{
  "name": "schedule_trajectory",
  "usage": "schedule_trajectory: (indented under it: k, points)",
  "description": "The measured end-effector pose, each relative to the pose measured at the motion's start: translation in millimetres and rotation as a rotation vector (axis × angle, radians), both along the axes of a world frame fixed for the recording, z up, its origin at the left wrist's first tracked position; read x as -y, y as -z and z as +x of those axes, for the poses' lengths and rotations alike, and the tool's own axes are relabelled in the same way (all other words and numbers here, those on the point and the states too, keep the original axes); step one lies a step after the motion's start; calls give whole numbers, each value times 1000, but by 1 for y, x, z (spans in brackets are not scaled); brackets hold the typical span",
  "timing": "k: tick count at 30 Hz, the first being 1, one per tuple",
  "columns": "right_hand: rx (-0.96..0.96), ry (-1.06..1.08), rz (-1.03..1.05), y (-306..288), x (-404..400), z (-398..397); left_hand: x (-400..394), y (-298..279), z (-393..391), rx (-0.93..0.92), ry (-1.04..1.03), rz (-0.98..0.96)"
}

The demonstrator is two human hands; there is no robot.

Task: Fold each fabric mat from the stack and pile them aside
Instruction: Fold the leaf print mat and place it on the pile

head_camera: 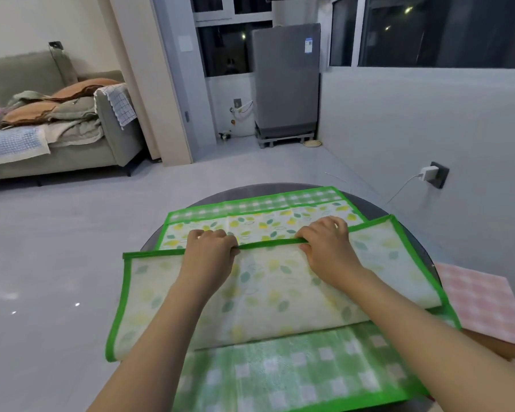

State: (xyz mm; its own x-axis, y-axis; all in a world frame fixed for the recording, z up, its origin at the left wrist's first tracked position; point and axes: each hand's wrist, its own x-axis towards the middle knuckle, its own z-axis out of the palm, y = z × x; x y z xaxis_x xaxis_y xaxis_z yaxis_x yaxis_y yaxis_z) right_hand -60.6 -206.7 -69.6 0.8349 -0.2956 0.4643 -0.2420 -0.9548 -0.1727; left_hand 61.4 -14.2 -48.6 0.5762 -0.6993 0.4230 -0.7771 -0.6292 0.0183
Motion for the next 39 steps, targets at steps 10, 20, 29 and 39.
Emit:
schedule_trajectory:
  k: [10,20,29,39]
  points:
    - [-37,-32,101,3,-18,-4,8,17,-29,-107,7,5]
    - [-397,-150,159,26,-60,-38,-2,54,-83,-390,43,215]
    - [-478,-85,128,36,-48,-50,-4,56,-84,-415,-13,238]
    - [-518,199,179,32,37,-99,-5,57,-84,-395,-13,255]
